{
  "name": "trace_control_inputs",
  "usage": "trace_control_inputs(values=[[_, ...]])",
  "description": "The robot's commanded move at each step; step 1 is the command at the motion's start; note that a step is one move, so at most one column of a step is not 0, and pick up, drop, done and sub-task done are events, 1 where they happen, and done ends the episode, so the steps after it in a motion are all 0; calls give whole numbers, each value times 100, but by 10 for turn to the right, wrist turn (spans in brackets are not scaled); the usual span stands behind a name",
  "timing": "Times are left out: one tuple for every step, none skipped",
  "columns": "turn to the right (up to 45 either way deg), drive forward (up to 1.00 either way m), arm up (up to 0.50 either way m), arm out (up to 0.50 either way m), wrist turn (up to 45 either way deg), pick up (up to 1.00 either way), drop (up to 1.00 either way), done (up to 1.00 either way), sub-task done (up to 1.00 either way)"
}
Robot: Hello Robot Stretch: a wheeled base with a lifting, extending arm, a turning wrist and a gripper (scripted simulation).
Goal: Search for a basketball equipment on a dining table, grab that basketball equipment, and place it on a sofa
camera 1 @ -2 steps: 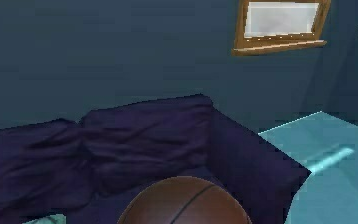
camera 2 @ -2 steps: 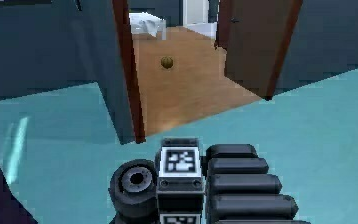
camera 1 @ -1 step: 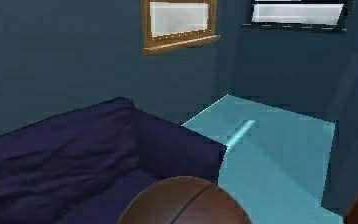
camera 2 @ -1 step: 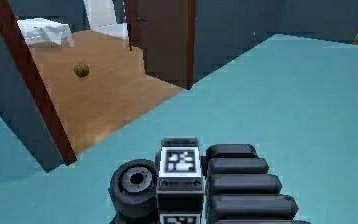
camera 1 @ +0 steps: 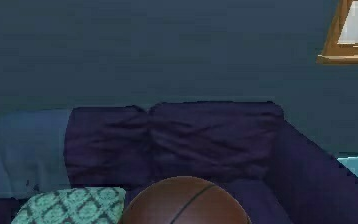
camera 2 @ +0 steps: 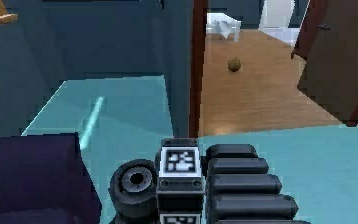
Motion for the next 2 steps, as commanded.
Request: trace_control_inputs(values=[[-450, 0, 0, 0, 0, 0, 0, 0, 0], [-30, 0, 0, 0, 0, 0, 0, 0, 0]])
